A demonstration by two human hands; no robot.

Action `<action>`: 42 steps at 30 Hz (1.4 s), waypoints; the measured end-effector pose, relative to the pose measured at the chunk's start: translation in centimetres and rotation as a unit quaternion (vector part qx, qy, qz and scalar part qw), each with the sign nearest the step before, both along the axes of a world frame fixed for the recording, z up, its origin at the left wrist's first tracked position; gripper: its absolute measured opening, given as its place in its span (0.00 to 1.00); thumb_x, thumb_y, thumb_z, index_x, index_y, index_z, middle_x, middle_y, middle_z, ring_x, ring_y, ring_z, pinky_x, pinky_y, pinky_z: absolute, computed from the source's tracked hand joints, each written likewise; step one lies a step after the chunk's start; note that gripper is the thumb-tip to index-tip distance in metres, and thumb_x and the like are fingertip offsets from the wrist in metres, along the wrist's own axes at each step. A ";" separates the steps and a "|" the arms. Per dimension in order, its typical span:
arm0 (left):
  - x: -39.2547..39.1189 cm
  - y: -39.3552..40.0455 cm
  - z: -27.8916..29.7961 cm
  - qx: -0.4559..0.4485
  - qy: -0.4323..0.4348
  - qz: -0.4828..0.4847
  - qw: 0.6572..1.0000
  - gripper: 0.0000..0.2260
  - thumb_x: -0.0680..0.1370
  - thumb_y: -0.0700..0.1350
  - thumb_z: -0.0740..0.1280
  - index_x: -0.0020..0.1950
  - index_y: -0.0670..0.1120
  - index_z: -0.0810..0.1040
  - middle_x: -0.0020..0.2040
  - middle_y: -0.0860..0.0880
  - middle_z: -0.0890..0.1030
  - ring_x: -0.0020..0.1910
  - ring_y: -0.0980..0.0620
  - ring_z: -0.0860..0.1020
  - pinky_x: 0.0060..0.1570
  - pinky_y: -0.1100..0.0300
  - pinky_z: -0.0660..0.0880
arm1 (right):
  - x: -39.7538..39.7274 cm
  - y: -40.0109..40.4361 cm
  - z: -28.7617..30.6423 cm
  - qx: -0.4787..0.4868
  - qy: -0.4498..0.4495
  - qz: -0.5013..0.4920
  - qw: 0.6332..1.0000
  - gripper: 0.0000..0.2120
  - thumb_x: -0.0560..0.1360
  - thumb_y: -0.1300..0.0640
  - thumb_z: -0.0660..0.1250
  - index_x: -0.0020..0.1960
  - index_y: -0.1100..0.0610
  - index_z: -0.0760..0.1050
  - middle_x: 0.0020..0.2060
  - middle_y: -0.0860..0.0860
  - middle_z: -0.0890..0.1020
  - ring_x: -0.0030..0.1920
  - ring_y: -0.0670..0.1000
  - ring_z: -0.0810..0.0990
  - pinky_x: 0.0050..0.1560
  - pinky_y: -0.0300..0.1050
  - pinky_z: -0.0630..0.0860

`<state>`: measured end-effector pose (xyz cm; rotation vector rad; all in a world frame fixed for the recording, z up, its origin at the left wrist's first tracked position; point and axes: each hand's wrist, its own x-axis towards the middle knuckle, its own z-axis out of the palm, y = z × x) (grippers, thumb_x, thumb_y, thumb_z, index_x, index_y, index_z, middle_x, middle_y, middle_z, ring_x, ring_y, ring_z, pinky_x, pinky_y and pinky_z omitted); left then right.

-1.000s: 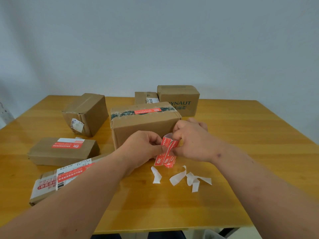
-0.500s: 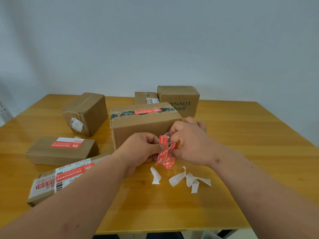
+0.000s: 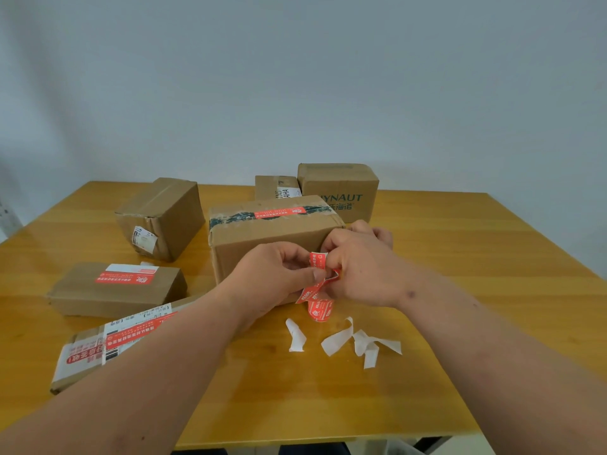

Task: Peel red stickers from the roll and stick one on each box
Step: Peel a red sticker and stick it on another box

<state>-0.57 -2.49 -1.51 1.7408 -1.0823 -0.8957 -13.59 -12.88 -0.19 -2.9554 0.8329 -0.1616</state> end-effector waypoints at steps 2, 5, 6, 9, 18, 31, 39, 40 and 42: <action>0.2 0.0 -0.1 0.009 -0.060 -0.006 0.998 0.05 0.71 0.46 0.76 0.45 0.51 0.83 0.39 0.51 0.86 0.40 0.54 0.83 0.42 0.62 0.80 | 0.0 0.0 -0.1 -0.004 -0.005 0.002 1.000 0.09 0.69 0.42 0.71 0.36 0.47 0.79 0.50 0.40 0.71 0.56 0.49 0.62 0.59 0.50 0.54; 0.2 -0.2 -0.2 0.011 -0.095 0.000 0.995 0.04 0.72 0.43 0.75 0.44 0.49 0.82 0.38 0.49 0.85 0.40 0.51 0.83 0.40 0.63 0.79 | -0.1 0.0 -0.3 -0.007 -0.012 0.004 1.000 0.11 0.68 0.41 0.71 0.38 0.47 0.80 0.50 0.40 0.71 0.56 0.49 0.61 0.60 0.50 0.54; 0.2 -0.3 -0.3 0.008 -0.096 0.005 0.995 0.04 0.72 0.42 0.75 0.44 0.48 0.82 0.38 0.48 0.85 0.39 0.50 0.83 0.40 0.62 0.80 | -0.1 0.1 -0.3 -0.006 -0.016 0.004 1.000 0.10 0.68 0.41 0.71 0.40 0.47 0.81 0.50 0.40 0.72 0.57 0.48 0.61 0.60 0.50 0.54; 0.1 -0.4 -0.3 0.002 -0.051 0.025 0.998 0.05 0.72 0.39 0.75 0.44 0.46 0.81 0.38 0.46 0.85 0.35 0.52 0.83 0.38 0.60 0.81 | -0.2 0.2 -0.2 -0.006 -0.029 0.004 1.000 0.09 0.68 0.42 0.71 0.41 0.47 0.82 0.50 0.40 0.73 0.57 0.48 0.61 0.60 0.49 0.54; -0.2 -0.6 -0.7 -0.024 -0.008 0.057 0.998 0.05 0.73 0.37 0.73 0.44 0.46 0.80 0.37 0.45 0.85 0.37 0.50 0.83 0.40 0.57 0.82 | -0.2 0.2 -0.4 -0.017 -0.031 -0.012 0.999 0.15 0.65 0.35 0.71 0.39 0.45 0.80 0.48 0.40 0.72 0.55 0.48 0.61 0.58 0.49 0.54; -0.8 -0.5 -0.8 -0.062 0.027 0.103 0.992 0.03 0.74 0.38 0.72 0.44 0.44 0.80 0.37 0.46 0.84 0.27 0.61 0.80 0.26 0.70 0.73 | -0.4 0.4 -0.5 -0.008 -0.073 -0.012 0.997 0.11 0.67 0.40 0.72 0.40 0.47 0.82 0.48 0.40 0.74 0.57 0.47 0.62 0.58 0.48 0.52; -0.5 -0.5 -0.9 -0.069 0.019 0.135 0.988 0.03 0.75 0.39 0.72 0.47 0.45 0.80 0.41 0.44 0.84 0.34 0.55 0.81 0.26 0.69 0.73 | -0.5 0.6 -0.1 0.005 -0.076 0.003 0.997 0.08 0.66 0.44 0.74 0.33 0.43 0.76 0.45 0.38 0.72 0.55 0.45 0.61 0.59 0.48 0.53; -0.6 -0.6 -0.9 -0.073 0.014 0.139 0.987 0.03 0.75 0.40 0.72 0.47 0.45 0.80 0.41 0.44 0.84 0.34 0.54 0.81 0.26 0.68 0.75 | -0.5 0.6 -0.1 0.005 -0.078 0.002 0.997 0.09 0.66 0.45 0.74 0.32 0.43 0.75 0.45 0.38 0.72 0.55 0.45 0.61 0.59 0.48 0.53; -0.5 -0.6 -1.0 -0.082 -0.007 0.149 0.985 0.03 0.75 0.41 0.72 0.46 0.47 0.80 0.40 0.46 0.84 0.38 0.51 0.83 0.33 0.61 0.80 | -0.6 0.4 -0.3 0.003 -0.087 0.001 0.996 0.09 0.66 0.46 0.74 0.32 0.45 0.77 0.44 0.38 0.73 0.55 0.45 0.62 0.58 0.48 0.53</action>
